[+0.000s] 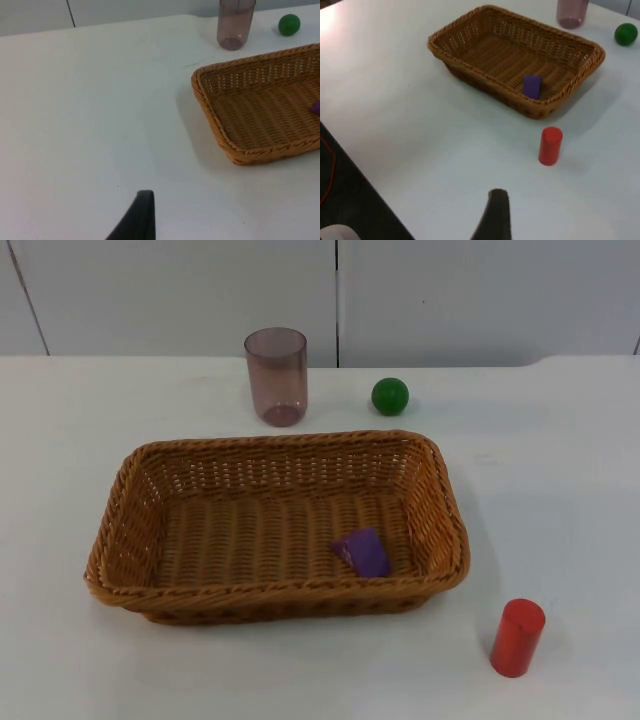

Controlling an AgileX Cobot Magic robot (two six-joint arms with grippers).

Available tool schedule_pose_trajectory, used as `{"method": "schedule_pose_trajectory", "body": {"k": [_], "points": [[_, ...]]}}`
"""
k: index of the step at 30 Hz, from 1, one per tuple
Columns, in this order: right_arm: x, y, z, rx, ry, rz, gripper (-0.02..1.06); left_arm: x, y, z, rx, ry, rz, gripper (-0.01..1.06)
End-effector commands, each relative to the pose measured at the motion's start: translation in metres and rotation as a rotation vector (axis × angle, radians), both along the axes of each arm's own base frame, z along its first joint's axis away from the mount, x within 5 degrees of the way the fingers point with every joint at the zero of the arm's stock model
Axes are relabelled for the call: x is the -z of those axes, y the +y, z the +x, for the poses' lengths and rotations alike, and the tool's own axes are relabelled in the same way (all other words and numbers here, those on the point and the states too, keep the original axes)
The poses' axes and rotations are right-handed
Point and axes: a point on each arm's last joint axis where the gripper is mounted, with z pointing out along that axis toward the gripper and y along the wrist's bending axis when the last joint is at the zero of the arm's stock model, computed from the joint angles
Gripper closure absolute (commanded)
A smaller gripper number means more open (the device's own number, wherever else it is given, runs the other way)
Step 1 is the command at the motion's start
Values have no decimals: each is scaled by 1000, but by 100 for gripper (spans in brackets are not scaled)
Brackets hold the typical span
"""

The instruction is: Pick up the basket with the left hand and place the triangular block into the basket with the right hand.

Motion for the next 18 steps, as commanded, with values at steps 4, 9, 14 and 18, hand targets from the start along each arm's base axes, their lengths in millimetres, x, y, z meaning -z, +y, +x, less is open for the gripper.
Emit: {"method": "schedule_pose_trajectory", "body": {"k": [4, 9, 14, 18], "points": [[1, 1, 1, -4, -4, 8, 35, 1, 1, 0, 0, 2, -1, 0], [1, 1, 0, -12, -8, 4, 35, 1, 1, 0, 0, 2, -1, 0], [1, 1, 0, -12, -8, 4, 20, 1, 1, 0, 0, 2, -1, 0], [1, 1, 0, -12, -8, 4, -1, 1, 1, 0, 0, 2, -1, 0]]}}
